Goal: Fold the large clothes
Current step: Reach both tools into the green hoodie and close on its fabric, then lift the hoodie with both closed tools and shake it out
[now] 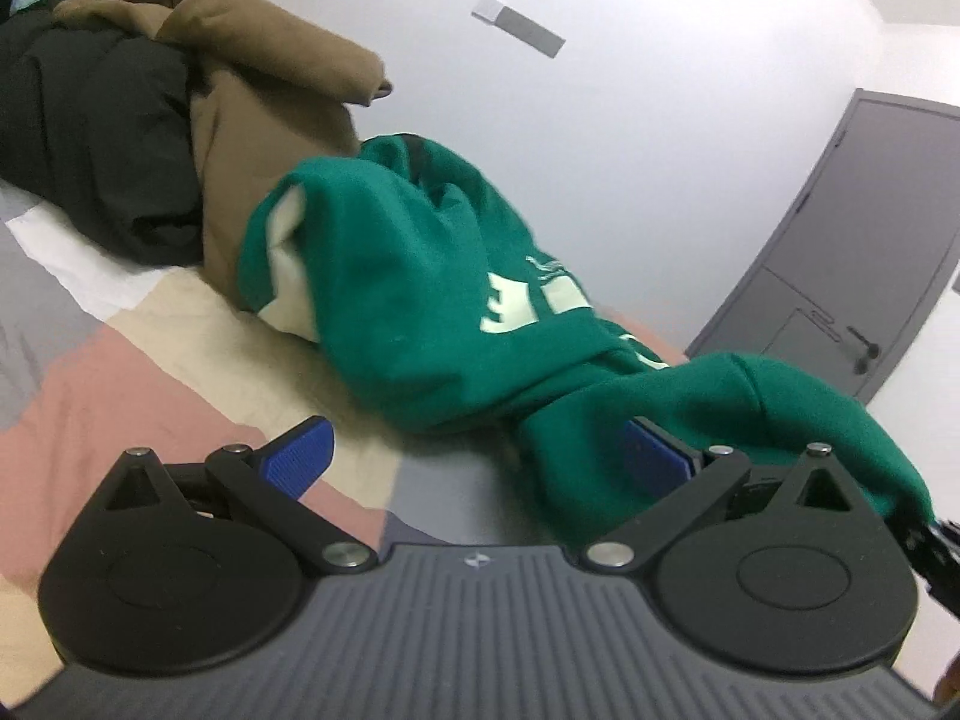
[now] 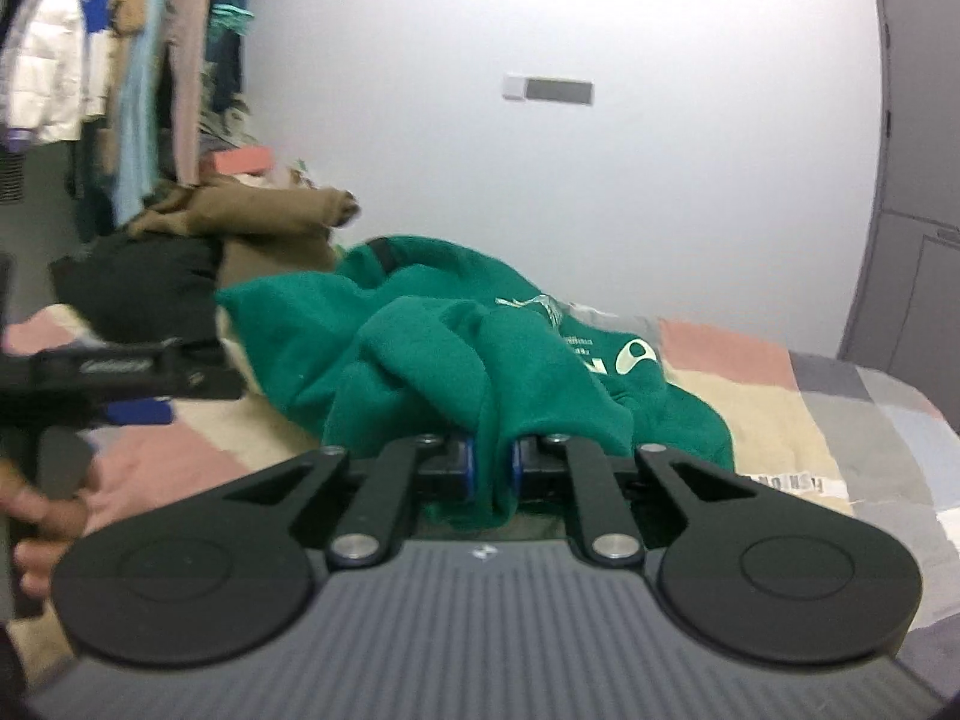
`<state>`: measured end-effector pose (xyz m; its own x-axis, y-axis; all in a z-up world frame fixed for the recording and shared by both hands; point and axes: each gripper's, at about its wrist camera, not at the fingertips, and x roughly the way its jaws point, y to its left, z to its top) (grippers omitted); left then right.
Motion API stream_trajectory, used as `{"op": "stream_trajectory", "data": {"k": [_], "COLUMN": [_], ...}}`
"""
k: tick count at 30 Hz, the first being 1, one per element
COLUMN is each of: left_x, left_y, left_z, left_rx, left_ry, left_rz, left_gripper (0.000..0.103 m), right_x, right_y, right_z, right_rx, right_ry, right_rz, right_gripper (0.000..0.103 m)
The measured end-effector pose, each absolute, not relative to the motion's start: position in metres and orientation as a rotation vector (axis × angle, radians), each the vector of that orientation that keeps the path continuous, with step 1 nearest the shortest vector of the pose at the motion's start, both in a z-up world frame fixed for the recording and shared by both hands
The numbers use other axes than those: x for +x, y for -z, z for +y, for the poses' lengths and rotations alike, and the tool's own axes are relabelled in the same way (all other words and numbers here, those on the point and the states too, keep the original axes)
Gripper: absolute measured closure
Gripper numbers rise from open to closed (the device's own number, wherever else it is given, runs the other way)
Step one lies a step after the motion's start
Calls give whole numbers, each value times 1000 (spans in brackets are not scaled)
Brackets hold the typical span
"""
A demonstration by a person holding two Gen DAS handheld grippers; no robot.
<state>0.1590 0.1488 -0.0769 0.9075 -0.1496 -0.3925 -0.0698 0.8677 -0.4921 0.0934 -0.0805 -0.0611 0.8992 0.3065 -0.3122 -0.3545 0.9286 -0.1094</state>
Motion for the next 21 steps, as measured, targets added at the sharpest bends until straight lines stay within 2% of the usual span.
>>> {"op": "stream_trajectory", "data": {"k": [8, 16, 19, 20, 21], "left_x": [132, 129, 135, 136, 141], "left_y": [63, 64, 70, 72, 75], "left_z": [131, 126, 129, 130, 132], "left_rx": [-548, -621, -650, -664, -680], "left_ry": [66, 100, 94, 93, 90], "left_rz": [477, 551, 568, 574, 578], "left_gripper": [0, 0, 0, 0, 0], "right_x": [12, -6, 2, 5, 10], "right_y": [48, 103, 109, 107, 103], "right_z": [-101, -116, -122, -125, -129], "right_rx": [-190, -182, -120, -90, -60], "right_ry": [-449, -499, -490, -495, -506], "right_rz": [272, 511, 579, 589, 599], "right_gripper": [91, 90, 86, 81, 72]}}
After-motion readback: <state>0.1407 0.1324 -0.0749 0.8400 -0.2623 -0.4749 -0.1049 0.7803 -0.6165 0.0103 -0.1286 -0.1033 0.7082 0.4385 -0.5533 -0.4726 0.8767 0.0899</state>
